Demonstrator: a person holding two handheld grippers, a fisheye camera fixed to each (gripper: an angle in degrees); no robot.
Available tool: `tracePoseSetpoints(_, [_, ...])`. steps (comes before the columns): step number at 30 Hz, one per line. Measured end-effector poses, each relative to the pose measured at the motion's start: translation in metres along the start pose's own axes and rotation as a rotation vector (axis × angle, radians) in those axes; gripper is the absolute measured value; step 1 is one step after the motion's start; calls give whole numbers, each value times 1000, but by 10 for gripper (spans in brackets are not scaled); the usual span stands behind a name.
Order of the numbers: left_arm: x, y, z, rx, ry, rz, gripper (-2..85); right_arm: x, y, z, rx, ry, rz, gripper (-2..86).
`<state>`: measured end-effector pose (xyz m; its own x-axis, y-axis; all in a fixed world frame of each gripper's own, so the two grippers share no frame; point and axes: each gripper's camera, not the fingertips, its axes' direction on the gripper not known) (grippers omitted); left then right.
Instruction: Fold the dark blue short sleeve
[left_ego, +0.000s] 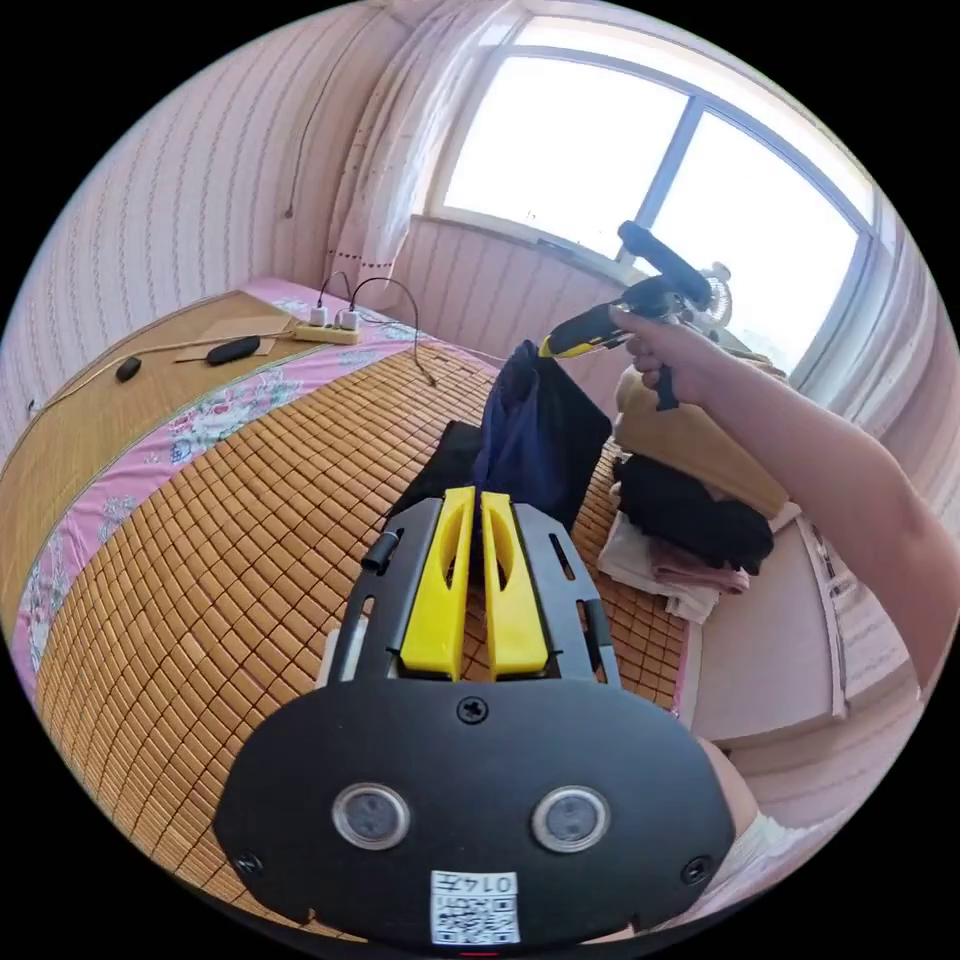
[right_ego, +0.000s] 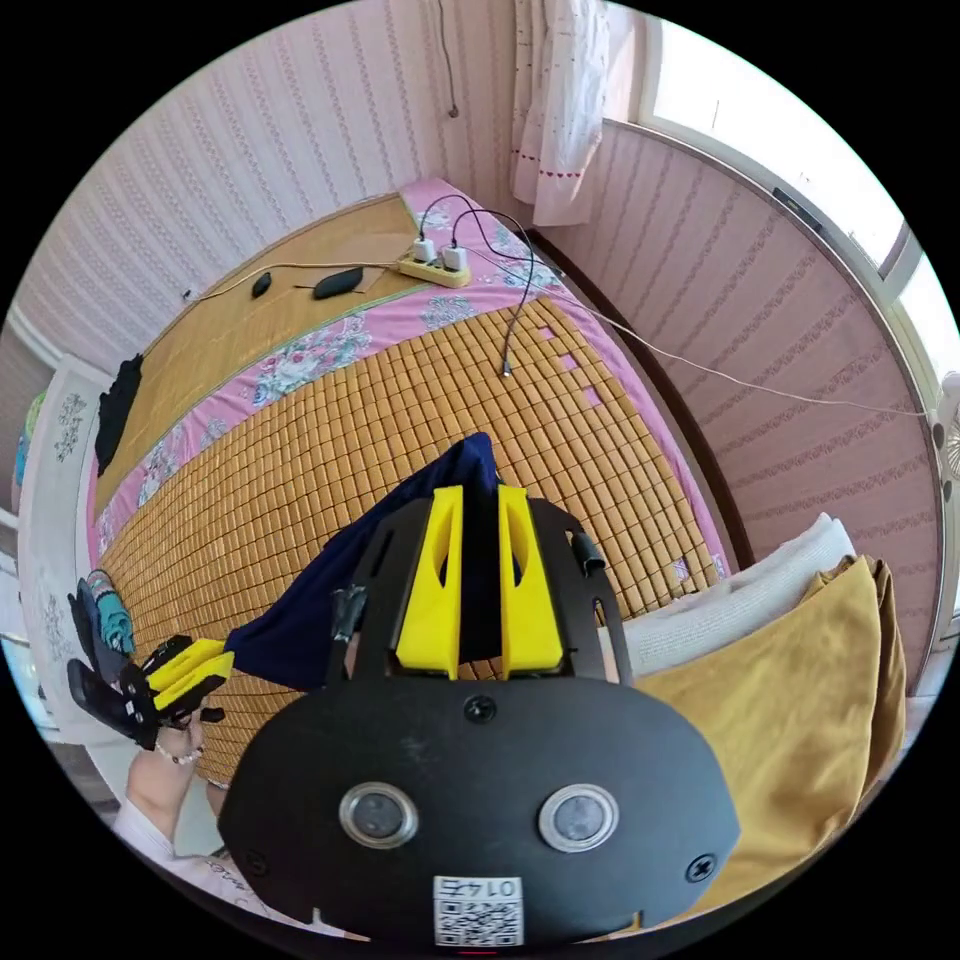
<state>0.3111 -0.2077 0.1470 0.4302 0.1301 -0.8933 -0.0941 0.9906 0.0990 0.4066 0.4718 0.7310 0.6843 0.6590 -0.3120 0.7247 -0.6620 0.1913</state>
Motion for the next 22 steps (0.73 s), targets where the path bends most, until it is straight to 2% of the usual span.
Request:
tracePoseSetpoints(2, [-32, 11, 1, -59, -135, -105, -2, -14, 9, -2, 59, -35, 7, 86])
tracePoseSetpoints(4, [-51, 30, -12, -109, -130, -144, -1, -34, 30, -13, 145, -72, -65, 89])
tracePoseSetpoints(7, [-54, 88, -66, -107, -153, -78, -7, -71, 102, -39, 289, -82, -259, 89])
tracePoseSetpoints(9, [-42, 138, -106, -133, -203, -4, -9, -97, 192, -50, 378, -93, -389, 81])
tracePoseSetpoints(10, [-32, 175, -135, -163, -266, 25, -9, -102, 217, -48, 379, -96, -404, 75])
tracePoseSetpoints(12, [-14, 232, -180, -209, -359, 46, -10, -123, 311, -34, 295, -95, -393, 7])
tracePoseSetpoints(15, [16, 318, -256, -239, -481, 13, -10, -158, 414, -28, 196, -190, -379, -5])
tracePoseSetpoints(19, [34, 399, -350, -205, -559, -205, -9, -218, 482, -48, 176, -387, -486, -8])
tracePoseSetpoints(22, [30, 436, -412, -51, -542, -368, -8, -280, 500, -69, 174, -411, -701, -7])
